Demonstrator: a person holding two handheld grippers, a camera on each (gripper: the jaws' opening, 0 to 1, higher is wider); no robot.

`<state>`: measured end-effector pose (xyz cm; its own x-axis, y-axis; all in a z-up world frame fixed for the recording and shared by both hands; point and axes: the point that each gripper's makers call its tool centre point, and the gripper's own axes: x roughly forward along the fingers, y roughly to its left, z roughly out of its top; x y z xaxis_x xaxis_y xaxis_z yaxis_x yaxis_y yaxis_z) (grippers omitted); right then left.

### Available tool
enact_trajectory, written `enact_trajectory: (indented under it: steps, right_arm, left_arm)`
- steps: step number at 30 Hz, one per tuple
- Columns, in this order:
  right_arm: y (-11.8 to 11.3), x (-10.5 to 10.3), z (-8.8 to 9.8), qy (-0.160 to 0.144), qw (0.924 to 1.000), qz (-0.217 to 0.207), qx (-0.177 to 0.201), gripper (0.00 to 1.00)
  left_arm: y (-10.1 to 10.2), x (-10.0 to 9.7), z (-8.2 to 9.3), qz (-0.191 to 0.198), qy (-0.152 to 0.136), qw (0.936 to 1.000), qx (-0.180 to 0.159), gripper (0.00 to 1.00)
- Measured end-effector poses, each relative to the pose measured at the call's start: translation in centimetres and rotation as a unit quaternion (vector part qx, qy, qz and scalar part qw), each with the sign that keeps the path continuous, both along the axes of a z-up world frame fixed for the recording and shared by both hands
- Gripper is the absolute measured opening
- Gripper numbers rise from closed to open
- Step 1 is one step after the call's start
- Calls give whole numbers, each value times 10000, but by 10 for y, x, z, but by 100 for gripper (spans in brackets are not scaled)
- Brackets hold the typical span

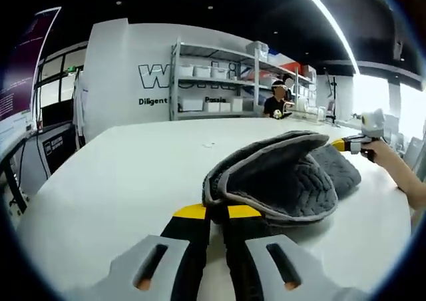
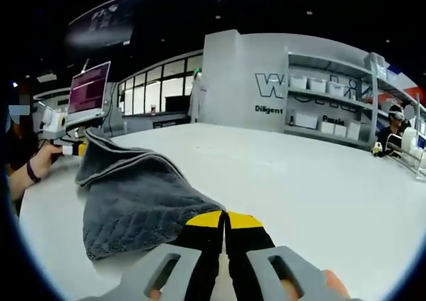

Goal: Open the folded towel by lifting each exposed corner and separating the folded layers until the towel lies flat within the target outline without major curled edges

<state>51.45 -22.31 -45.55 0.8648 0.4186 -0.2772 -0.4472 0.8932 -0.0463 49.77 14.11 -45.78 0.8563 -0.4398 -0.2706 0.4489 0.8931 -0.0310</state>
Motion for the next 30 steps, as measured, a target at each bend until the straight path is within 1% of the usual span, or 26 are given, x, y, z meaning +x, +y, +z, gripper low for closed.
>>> enact_trajectory:
  steps: [17, 23, 30]
  right_arm:
    - [-9, 4, -5, 21, 9999, -130, -80, 0]
    - [-15, 8, -13, 82, 9996, -210, -154, 0]
    - [-15, 11, -20, 144, 9995, -192, -218, 0]
  left_arm:
    - [-5, -3, -8, -114, 239, 9996, -63, 6]
    - [-7, -4, -10, -158, 307, 9994, -70, 6]
    - [-7, -4, -11, -152, 335, 9993, -61, 6]
